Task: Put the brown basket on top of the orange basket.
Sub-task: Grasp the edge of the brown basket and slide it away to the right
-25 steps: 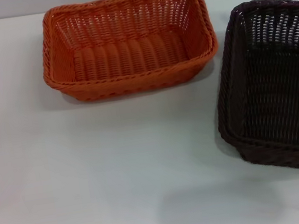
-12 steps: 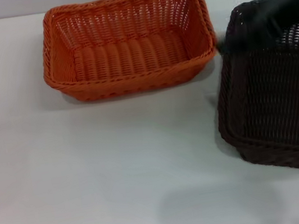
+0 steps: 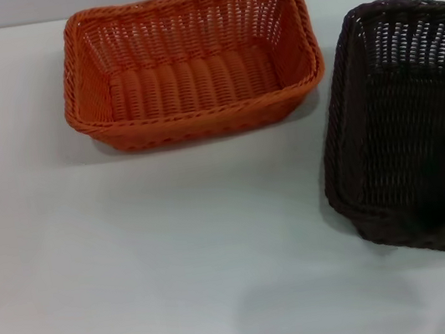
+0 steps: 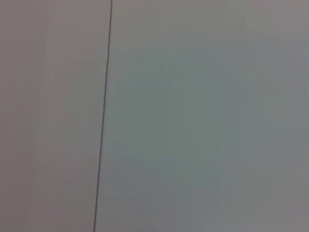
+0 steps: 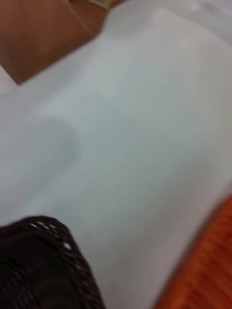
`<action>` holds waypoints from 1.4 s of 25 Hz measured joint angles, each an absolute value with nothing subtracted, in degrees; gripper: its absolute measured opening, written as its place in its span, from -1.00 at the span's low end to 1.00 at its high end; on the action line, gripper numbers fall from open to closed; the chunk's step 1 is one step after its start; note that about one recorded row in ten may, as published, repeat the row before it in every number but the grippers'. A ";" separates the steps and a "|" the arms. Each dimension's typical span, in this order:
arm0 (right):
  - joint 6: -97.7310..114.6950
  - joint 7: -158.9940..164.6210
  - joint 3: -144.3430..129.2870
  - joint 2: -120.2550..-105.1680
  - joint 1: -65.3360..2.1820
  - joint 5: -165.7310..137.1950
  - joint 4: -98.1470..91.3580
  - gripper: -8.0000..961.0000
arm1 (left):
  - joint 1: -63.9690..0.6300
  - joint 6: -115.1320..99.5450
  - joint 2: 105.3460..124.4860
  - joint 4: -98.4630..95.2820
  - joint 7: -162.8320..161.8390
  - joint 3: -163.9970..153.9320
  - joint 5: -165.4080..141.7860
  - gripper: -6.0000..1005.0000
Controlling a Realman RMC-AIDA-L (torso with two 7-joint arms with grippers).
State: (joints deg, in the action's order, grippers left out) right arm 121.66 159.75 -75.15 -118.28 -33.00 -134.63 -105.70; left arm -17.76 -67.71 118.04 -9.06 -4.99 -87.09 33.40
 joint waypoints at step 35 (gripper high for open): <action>109.64 156.64 -89.21 -118.74 -36.30 -147.71 -85.76 0.53 | -18.82 -67.65 118.08 -9.34 -4.92 -87.65 33.31 0.50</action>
State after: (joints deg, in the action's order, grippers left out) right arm 109.64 156.64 -89.21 -118.74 -36.30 -147.71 -85.76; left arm -18.82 -67.65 118.08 -9.34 -4.92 -87.65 33.31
